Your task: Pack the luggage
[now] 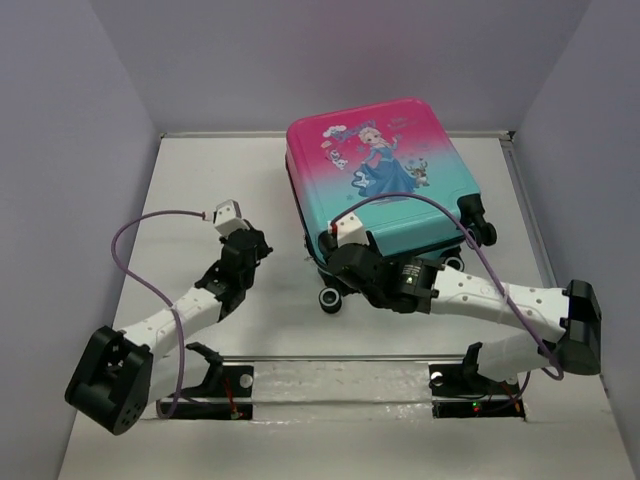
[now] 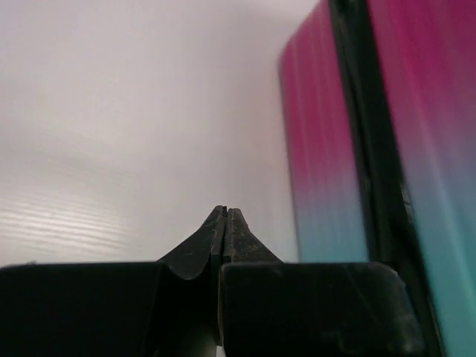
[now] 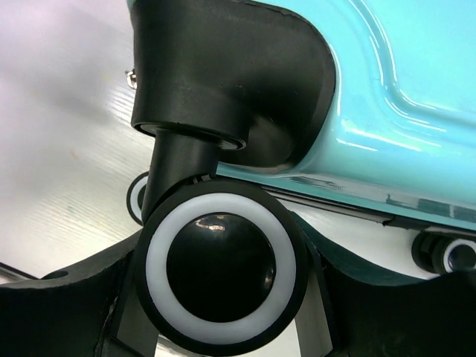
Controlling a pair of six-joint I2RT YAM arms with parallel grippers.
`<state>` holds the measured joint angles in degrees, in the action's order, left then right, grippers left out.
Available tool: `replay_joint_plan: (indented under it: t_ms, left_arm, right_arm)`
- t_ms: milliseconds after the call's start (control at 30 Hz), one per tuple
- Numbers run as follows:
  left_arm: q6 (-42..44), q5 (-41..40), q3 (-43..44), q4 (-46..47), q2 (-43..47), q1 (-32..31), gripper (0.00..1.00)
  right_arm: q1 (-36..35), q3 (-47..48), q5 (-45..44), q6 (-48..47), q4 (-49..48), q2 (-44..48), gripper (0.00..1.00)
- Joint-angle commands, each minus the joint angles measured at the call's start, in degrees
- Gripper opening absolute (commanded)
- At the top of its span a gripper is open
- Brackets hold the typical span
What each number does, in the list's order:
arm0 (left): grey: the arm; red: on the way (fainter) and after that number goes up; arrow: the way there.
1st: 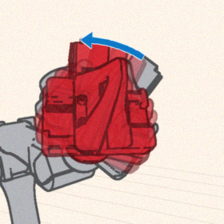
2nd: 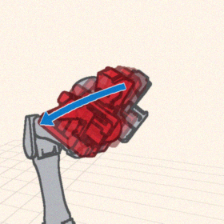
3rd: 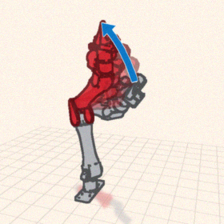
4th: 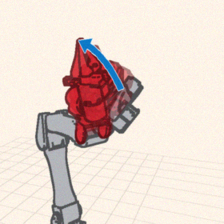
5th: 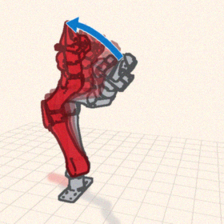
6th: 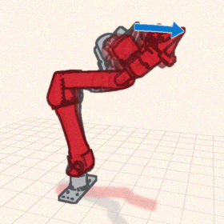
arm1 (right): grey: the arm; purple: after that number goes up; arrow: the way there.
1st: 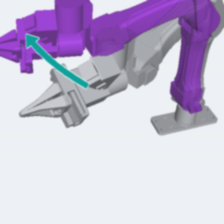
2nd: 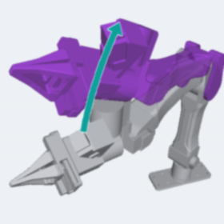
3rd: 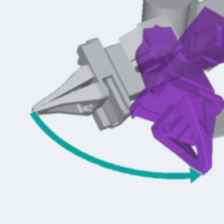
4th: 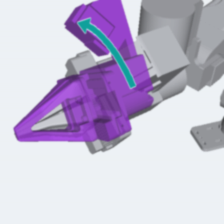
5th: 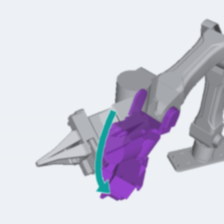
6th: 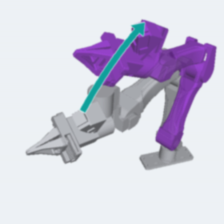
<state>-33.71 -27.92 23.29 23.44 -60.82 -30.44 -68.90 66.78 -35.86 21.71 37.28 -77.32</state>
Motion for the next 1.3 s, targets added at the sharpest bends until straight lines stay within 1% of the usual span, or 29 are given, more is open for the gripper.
replay_joint_plan:
  t_ms: [0, 33, 100, 133, 167, 200, 233, 267, 300, 333, 367, 400, 467, 600, 633, 767, 800, 833, 933, 1000, 1100, 1167, 1267]
  left_arm:
    - [1.2, 12.4, 3.7, 7.9, 0.9, 0.3, 0.06]
    - [1.5, 18.2, 1.5, 8.7, 4.1, 0.0, 0.06]
    - [2.2, 23.4, -1.3, 9.3, 7.4, -0.4, 0.06]
    - [2.2, 27.4, -4.9, 9.3, 11.3, -1.1, 0.06]
    - [2.2, 29.7, -6.8, 9.2, 13.4, -1.3, 0.06]
    - [1.9, 30.6, -9.0, 8.7, 16.0, -1.4, 0.06]
    - [-0.1, 30.2, -13.5, 8.6, 21.3, -1.4, 0.06]
    - [-1.2, 29.8, -15.4, 8.6, 23.8, -1.4, 0.08]
    - [-2.1, 29.5, -18.6, 8.6, 26.3, -1.4, 0.24]
    - [-2.2, 29.6, -19.7, 8.5, 29.1, -1.5, 0.32]
    - [-1.9, 30.0, -20.2, 8.1, 29.8, -1.5, 0.40]
    - [-1.4, 30.9, -20.8, 8.2, 30.0, -1.5, 0.51]
    - [0.7, 33.2, -20.7, 9.4, 28.7, -1.5, 0.54]
    - [4.2, 36.9, -19.6, 15.2, 24.6, -1.8, 0.55]
    - [5.0, 38.5, -18.4, 16.4, 22.0, -2.0, 0.55]
    - [9.4, 39.9, -15.2, 20.2, 15.0, -3.5, 0.56]
    - [11.4, 39.9, -13.5, 20.7, 13.5, -4.4, 0.56]
    - [12.2, 39.4, -12.8, 21.0, 10.7, -4.7, 0.56]
    - [14.3, 40.0, -10.4, 22.9, 6.3, -5.9, 0.57]
    - [15.2, 38.2, -9.6, 23.6, 4.9, -8.4, 0.57]
    - [15.9, 38.3, -8.3, 25.0, 2.5, -11.0, 0.57]
    - [16.6, 37.4, -7.3, 25.2, 0.6, -12.3, 0.58]
    - [16.8, 37.3, -6.9, 26.0, -1.8, -12.3, 0.57]
  right_arm:
    - [-1.2, 2.0, 5.9, -0.9, -13.5, -2.7, 0.07]
    - [-1.2, 2.6, 5.3, -1.2, -13.8, -3.2, 0.07]
    - [-1.2, 4.6, 4.7, -2.1, -14.8, -3.7, 0.07]
    - [-1.2, 5.1, 4.9, -2.4, -15.0, -3.8, 0.07]
    - [-0.7, 5.5, 5.0, -2.5, -15.0, -3.9, 0.07]
    - [-0.7, 5.7, 5.1, -2.4, -15.1, -3.9, 0.07]
    - [-0.7, 5.9, 5.3, -2.3, -15.3, -3.7, 0.07]
    - [-0.7, 5.8, 5.4, -2.2, -15.4, -3.5, 0.07]
    - [-0.7, 5.6, 5.0, -2.0, -15.4, -3.3, 0.07]
    - [-0.7, 5.2, 4.8, -1.9, -15.3, -2.8, 0.07]
    - [-0.7, 4.8, 4.7, -1.9, -15.3, -2.2, 0.07]
    - [-0.2, 4.2, 4.2, -1.3, -15.3, -0.4, 0.07]
    - [-0.2, 1.9, 4.1, -0.7, -15.2, 2.0, 0.07]
    - [0.9, -1.3, 4.3, 0.0, -14.5, 7.8, 0.07]
    - [0.9, -1.7, 4.0, 0.2, -14.0, 9.2, 0.07]
    - [0.9, -3.1, 3.4, 0.7, -12.2, 12.5, 0.07]
    - [1.4, -3.6, 3.2, 0.8, -12.1, 13.1, 0.07]
    - [1.4, -3.8, 3.2, 0.8, -12.0, 13.4, 0.07]
    - [1.4, -4.3, 3.1, 1.2, -11.4, 14.2, 0.07]
    - [1.4, -4.6, 2.9, 1.4, -11.3, 14.4, 0.07]
    - [1.4, -4.7, 2.8, 1.5, -11.3, 14.4, 0.07]
    - [1.4, -4.7, 3.0, 1.5, -11.3, 14.2, 0.07]
    - [1.4, -4.7, 2.9, 1.4, -11.3, 14.5, 0.07]
